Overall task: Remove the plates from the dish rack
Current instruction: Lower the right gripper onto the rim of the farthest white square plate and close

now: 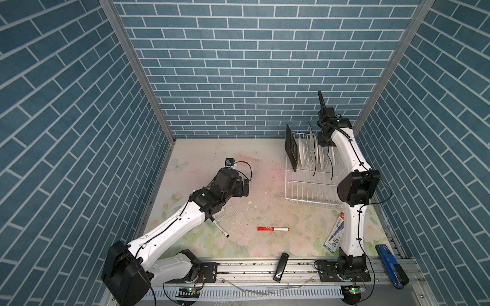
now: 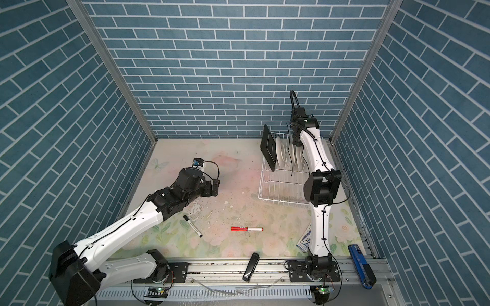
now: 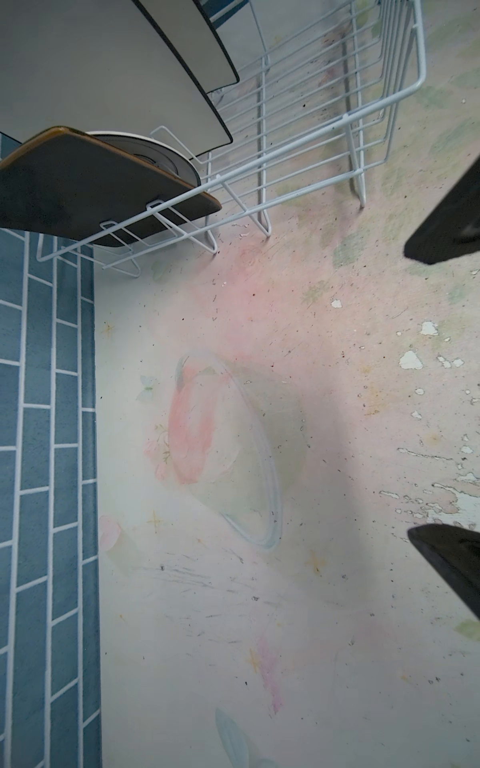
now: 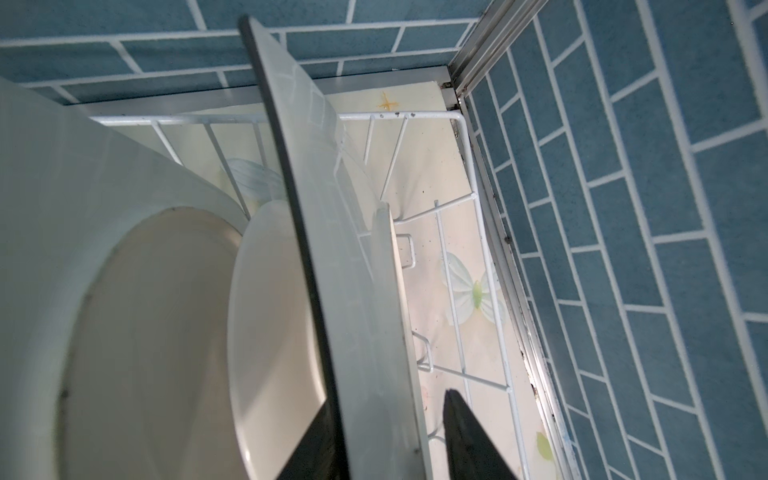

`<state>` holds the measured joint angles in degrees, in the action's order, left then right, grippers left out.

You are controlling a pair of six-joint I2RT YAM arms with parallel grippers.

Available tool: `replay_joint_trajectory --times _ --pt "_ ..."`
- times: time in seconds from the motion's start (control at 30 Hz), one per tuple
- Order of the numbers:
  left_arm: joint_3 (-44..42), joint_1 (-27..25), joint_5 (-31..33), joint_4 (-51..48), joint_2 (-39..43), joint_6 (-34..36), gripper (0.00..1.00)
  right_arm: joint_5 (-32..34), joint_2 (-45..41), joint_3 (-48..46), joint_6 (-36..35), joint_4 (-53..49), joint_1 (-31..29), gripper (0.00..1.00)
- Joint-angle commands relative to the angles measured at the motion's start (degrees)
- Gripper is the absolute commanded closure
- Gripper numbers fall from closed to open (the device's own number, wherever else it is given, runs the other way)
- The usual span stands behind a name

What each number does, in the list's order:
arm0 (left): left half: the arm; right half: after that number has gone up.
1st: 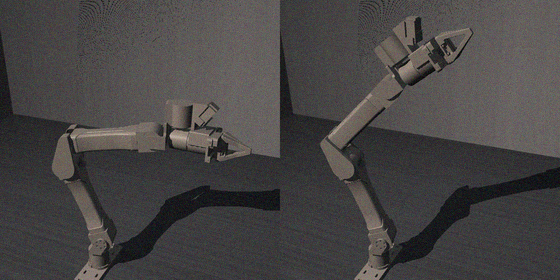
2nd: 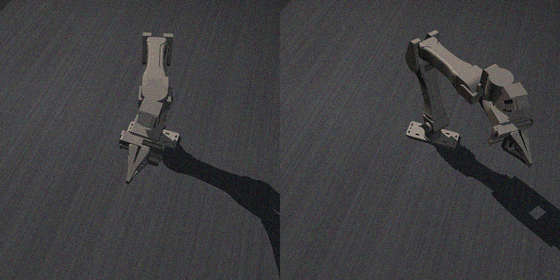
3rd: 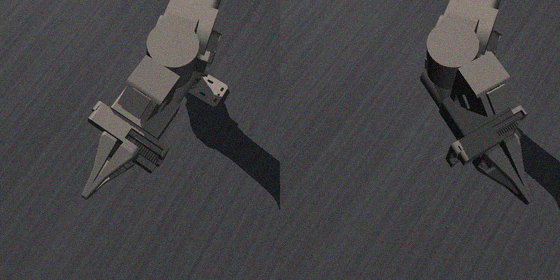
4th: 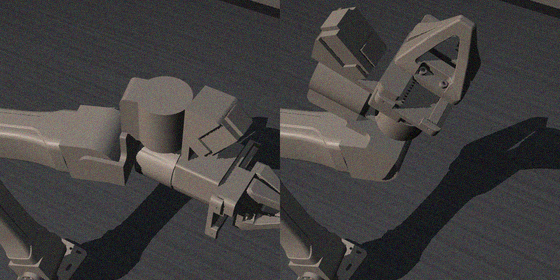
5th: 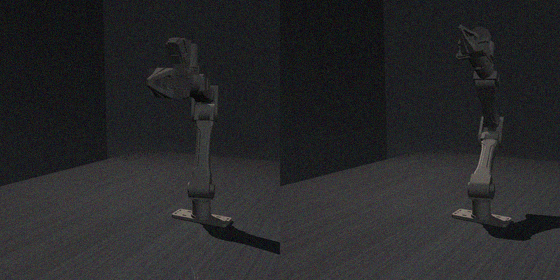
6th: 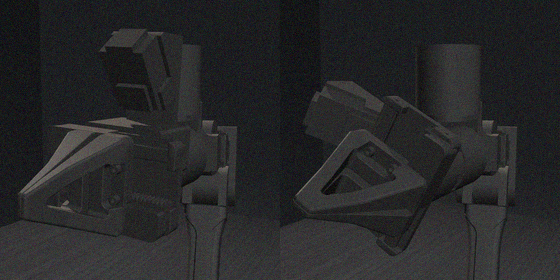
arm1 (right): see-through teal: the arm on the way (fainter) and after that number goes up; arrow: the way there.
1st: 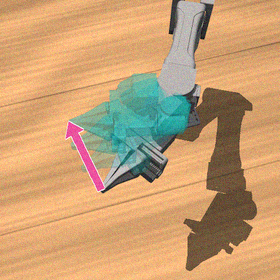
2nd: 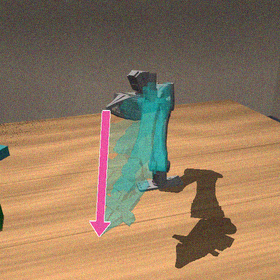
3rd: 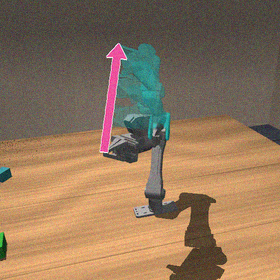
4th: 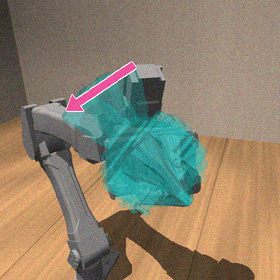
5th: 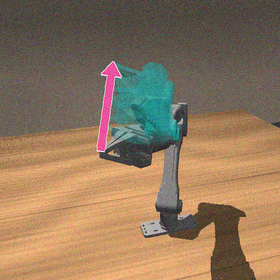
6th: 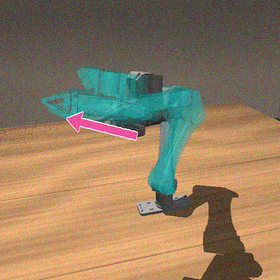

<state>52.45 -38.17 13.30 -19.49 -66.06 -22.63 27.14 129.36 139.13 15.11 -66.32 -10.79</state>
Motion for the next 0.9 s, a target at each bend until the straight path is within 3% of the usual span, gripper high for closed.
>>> replay_joint_trajectory --times 0.0,0.87 --pt "-0.3 -0.3 1.2 -0.4 0.7 0.7 0.00 1.2 0.8 2.6 -0.6 -2.3 -0.2 0.61" --pt "0.7 -0.3 -0.7 0.2 -2.3 0.8 0.00 2.6 2.1 2.4 -2.3 -3.0 -0.2 0.84"
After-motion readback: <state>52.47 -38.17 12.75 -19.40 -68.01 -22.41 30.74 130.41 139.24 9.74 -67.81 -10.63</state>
